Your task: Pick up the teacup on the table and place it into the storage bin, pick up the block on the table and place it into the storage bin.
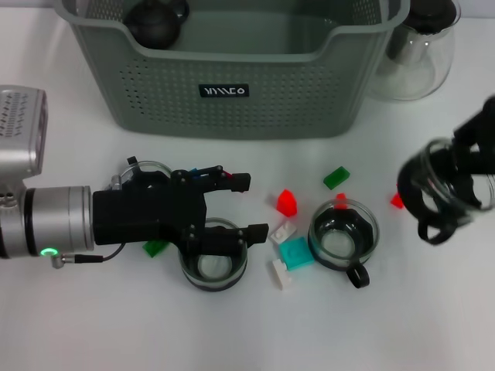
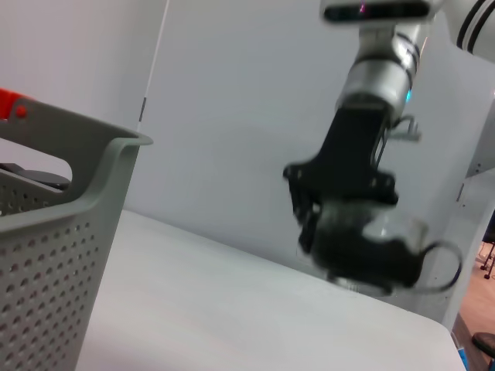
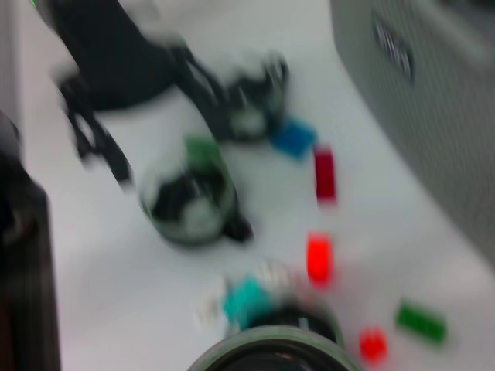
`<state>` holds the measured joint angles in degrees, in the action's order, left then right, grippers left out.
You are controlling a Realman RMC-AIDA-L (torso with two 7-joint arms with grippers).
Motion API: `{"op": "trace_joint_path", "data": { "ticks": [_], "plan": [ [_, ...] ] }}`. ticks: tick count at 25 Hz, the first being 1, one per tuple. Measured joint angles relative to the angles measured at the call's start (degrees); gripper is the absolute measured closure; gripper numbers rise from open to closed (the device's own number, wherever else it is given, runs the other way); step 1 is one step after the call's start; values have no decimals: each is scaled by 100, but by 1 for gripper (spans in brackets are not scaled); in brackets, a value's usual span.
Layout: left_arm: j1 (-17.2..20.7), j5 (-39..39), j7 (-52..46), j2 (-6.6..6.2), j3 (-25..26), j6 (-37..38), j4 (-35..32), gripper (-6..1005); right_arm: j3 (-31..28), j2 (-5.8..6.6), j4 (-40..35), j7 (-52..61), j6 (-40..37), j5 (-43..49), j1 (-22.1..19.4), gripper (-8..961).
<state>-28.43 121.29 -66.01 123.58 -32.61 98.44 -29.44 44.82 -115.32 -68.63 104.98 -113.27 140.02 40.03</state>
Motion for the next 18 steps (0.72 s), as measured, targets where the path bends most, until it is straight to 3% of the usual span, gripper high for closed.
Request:
{"op": "trace_joint_path", "data": {
  "ticks": [4,11,18],
  "plan": [
    [5,0,0,-2,0,0,0,128,-156,138,57,101,12,-921,174,888],
    [-4,-8,0,-23,9,47,0,127,-448,153,155,746,410,-1744,928,887],
    [-22,-9,0,-27,10,50,0,127,50,122,201,1730,1826,-1137,1879,887]
  ]
}}
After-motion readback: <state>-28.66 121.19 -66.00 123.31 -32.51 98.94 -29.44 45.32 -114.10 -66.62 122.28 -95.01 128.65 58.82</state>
